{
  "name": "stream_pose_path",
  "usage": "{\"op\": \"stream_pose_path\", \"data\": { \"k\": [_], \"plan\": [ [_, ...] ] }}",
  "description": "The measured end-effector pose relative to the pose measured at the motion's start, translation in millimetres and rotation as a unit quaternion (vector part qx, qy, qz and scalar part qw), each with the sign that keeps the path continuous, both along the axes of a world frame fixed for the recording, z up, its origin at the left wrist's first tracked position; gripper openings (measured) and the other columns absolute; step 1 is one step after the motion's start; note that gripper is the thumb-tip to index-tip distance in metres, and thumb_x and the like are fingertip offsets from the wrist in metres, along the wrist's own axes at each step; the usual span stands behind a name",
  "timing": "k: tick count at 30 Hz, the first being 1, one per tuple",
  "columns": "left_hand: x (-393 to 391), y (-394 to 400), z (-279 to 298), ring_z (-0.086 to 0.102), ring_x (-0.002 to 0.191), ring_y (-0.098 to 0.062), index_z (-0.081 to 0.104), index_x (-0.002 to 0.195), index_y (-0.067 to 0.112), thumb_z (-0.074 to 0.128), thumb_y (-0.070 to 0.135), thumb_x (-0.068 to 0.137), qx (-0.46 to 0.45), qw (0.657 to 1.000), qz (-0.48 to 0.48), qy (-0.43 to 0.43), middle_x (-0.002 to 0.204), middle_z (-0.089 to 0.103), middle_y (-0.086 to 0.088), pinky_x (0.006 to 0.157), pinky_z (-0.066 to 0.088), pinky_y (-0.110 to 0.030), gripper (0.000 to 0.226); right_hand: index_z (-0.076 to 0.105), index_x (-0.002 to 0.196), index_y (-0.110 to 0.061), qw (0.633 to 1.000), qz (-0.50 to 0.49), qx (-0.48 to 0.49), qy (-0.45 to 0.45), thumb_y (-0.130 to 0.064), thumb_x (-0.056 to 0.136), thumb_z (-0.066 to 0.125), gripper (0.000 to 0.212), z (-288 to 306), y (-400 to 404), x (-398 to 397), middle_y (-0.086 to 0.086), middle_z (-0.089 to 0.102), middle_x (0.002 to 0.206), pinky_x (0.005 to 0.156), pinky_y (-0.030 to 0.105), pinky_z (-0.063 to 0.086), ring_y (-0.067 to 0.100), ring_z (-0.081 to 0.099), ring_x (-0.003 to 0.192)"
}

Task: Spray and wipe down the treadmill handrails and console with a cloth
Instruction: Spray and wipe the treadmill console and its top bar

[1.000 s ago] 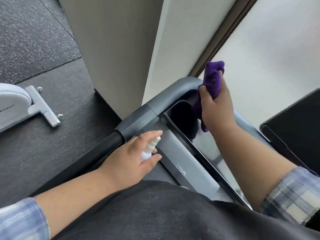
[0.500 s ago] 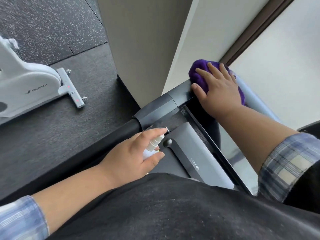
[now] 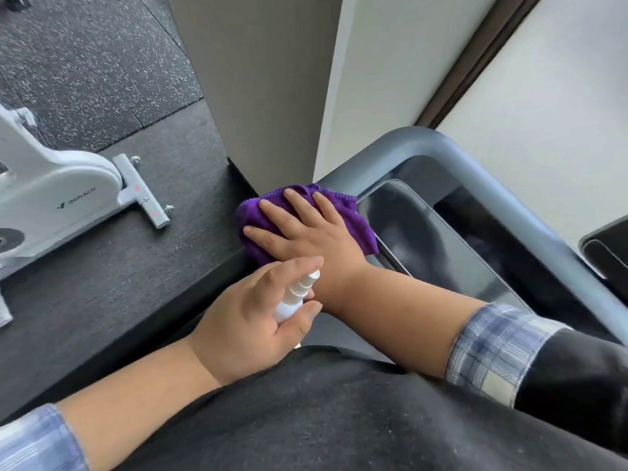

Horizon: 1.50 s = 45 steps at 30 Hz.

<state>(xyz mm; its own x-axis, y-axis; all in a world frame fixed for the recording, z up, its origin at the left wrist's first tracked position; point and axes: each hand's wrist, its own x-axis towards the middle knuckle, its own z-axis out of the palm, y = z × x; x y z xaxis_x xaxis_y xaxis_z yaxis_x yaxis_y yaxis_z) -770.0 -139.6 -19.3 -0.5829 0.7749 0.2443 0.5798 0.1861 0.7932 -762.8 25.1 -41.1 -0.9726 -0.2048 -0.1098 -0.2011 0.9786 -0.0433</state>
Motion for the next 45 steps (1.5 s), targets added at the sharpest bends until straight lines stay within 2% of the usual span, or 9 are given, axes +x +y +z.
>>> {"op": "stream_pose_path", "data": {
  "k": [4,7,12,17,24,28,35,40,45],
  "plan": [
    [-1.2,4.7,2.1,0.058,0.084,0.004,0.043,0.134,0.022,0.061,0.030,0.089,-0.004,1.000,-0.010,0.005,0.099,0.057,0.021,0.083,0.046,-0.009,0.050,0.032,0.154,-0.041,1.000,0.005,0.014,0.027,-0.062,0.092,0.052,0.068,-0.8,25.8,-5.0,-0.003,0.029,0.163,0.120,0.053,0.013,0.032,0.022,0.150],
    [-2.8,4.2,3.7,0.055,0.085,0.009,0.042,0.134,0.027,0.060,0.034,0.089,-0.012,1.000,-0.009,0.012,0.098,0.057,0.022,0.081,0.048,-0.012,0.050,0.047,0.147,-0.038,0.994,-0.089,-0.022,0.056,-0.065,0.089,0.052,0.064,-0.4,64.0,-11.5,-0.002,0.041,0.157,0.120,0.054,0.019,0.031,0.030,0.147],
    [-5.9,1.5,6.4,0.053,0.082,0.012,0.034,0.137,0.040,0.057,0.039,0.090,-0.031,0.999,-0.013,-0.001,0.094,0.059,0.020,0.079,0.048,-0.014,0.052,0.039,0.150,-0.040,0.967,-0.251,0.001,0.043,-0.066,0.094,0.041,0.062,8.3,154.4,-17.1,0.000,0.034,0.161,0.121,0.053,0.017,0.030,0.023,0.150],
    [-9.0,5.4,7.5,0.060,0.078,0.003,0.035,0.138,0.044,0.056,0.045,0.089,-0.036,0.999,-0.007,-0.004,0.093,0.063,0.017,0.074,0.052,-0.024,0.053,0.037,0.151,-0.038,0.949,-0.312,-0.006,0.048,-0.061,0.098,0.036,0.057,3.7,142.1,-22.8,0.001,0.028,0.164,0.122,0.055,0.012,0.033,0.017,0.151],
    [-13.7,15.9,7.8,0.059,0.087,0.011,0.035,0.138,0.040,0.058,0.039,0.089,-0.025,1.000,-0.008,0.011,0.099,0.061,0.017,0.083,0.047,-0.012,0.054,0.046,0.148,-0.035,0.991,-0.117,-0.031,0.054,-0.058,0.096,0.038,0.058,-5.8,55.1,-2.8,0.002,0.039,0.158,0.119,0.060,0.014,0.037,0.027,0.148],
    [-19.1,16.7,13.5,0.057,0.086,0.011,0.038,0.136,0.041,0.058,0.038,0.089,-0.026,0.999,-0.012,0.017,0.096,0.063,0.015,0.083,0.044,-0.007,0.052,0.043,0.150,-0.034,0.997,-0.063,-0.019,0.034,-0.059,0.094,0.035,0.063,-2.3,78.6,1.7,0.002,0.038,0.159,0.120,0.056,0.016,0.033,0.028,0.149],
    [-27.1,4.6,14.9,0.062,0.085,0.002,0.041,0.137,0.033,0.058,0.039,0.089,-0.027,0.999,-0.023,0.013,0.093,0.065,0.014,0.080,0.046,-0.008,0.051,0.024,0.154,-0.046,0.965,-0.261,0.023,0.012,-0.069,0.094,0.037,0.066,5.4,164.4,-15.2,-0.003,0.021,0.166,0.122,0.053,0.009,0.028,0.013,0.153],
    [-35.0,-3.4,17.1,0.062,0.087,0.000,0.041,0.137,0.031,0.058,0.038,0.090,-0.030,0.999,-0.014,0.015,0.094,0.064,0.017,0.082,0.043,-0.005,0.051,0.035,0.151,-0.041,0.934,-0.355,0.010,0.046,-0.060,0.100,0.034,0.055,-0.7,144.9,-25.4,0.001,0.028,0.163,0.121,0.058,0.011,0.036,0.015,0.150],
    [-37.4,-8.0,16.0,0.059,0.088,0.008,0.039,0.137,0.037,0.057,0.040,0.090,-0.036,0.999,-0.019,0.011,0.096,0.060,0.021,0.082,0.042,-0.005,0.050,0.041,0.150,-0.034,0.948,-0.313,-0.044,0.036,-0.052,0.102,0.042,0.051,5.2,100.9,-26.4,0.004,0.030,0.163,0.121,0.057,0.013,0.038,0.016,0.150]
  ]
}}
